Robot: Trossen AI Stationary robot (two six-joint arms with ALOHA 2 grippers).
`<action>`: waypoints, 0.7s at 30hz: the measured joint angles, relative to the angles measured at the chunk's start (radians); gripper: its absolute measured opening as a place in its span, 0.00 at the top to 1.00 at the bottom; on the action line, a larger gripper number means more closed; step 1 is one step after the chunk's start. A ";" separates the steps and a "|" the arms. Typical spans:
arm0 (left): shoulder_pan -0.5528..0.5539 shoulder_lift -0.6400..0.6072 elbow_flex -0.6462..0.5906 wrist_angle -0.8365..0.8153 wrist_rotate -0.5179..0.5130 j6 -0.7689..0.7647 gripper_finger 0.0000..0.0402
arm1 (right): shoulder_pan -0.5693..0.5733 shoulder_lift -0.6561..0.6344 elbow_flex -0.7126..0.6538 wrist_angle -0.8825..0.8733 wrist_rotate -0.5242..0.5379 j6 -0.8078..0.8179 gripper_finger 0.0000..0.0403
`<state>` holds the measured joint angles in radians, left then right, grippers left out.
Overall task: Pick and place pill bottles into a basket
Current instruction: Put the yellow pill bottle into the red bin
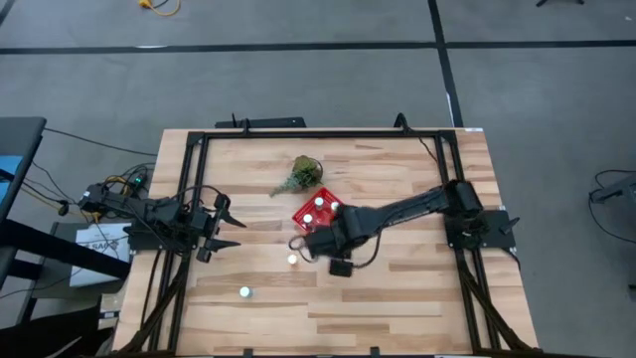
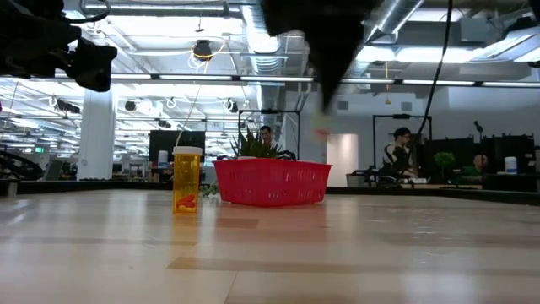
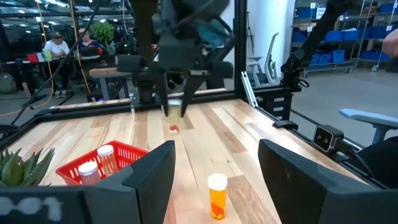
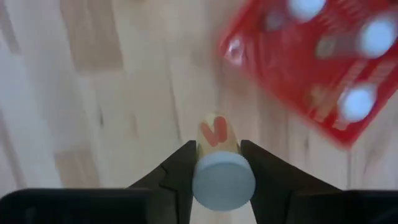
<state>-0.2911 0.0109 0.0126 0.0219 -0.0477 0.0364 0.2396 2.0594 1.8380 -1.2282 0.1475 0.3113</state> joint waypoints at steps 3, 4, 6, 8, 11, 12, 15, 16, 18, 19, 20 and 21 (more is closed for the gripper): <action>0.000 0.007 0.000 0.000 0.000 -0.005 0.45 | -0.032 -0.003 0.016 -0.001 0.015 -0.054 0.75; 0.000 0.007 0.000 0.000 0.000 -0.004 0.45 | -0.044 -0.001 0.022 0.049 0.015 -0.076 0.76; 0.000 0.007 0.000 0.001 0.000 0.002 0.45 | -0.067 -0.001 0.022 0.074 0.014 -0.107 0.77; 0.000 0.009 0.000 0.000 0.000 0.001 0.45 | -0.089 0.004 0.019 0.100 0.013 -0.133 0.75; 0.000 0.008 0.000 0.001 0.000 0.001 0.45 | -0.118 0.006 0.020 0.121 0.012 -0.155 0.72; 0.000 0.008 0.000 0.001 0.000 0.003 0.45 | -0.127 0.006 0.020 0.132 0.012 -0.161 0.71; 0.000 0.008 0.000 0.001 0.000 0.002 0.45 | -0.147 0.006 0.020 0.168 0.011 -0.182 0.72; 0.000 0.008 0.000 0.001 0.000 -0.001 0.45 | -0.152 0.006 0.020 0.184 0.011 -0.189 0.73; 0.000 0.008 0.000 0.001 0.000 -0.002 0.45 | -0.160 0.006 0.020 0.201 0.002 -0.201 0.75; 0.000 0.008 0.000 0.001 0.000 0.000 0.45 | -0.164 0.006 0.019 0.204 -0.011 -0.208 0.75; 0.000 0.008 0.000 0.001 0.000 0.005 0.45 | -0.166 0.006 0.016 0.210 -0.024 -0.211 0.76; 0.000 0.008 0.000 0.001 0.000 0.007 0.45 | -0.170 0.006 0.008 0.223 -0.034 -0.213 0.75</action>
<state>-0.2910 0.0193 0.0128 0.0227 -0.0479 0.0433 0.0697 2.0655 1.8455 -1.0051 0.1131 0.0980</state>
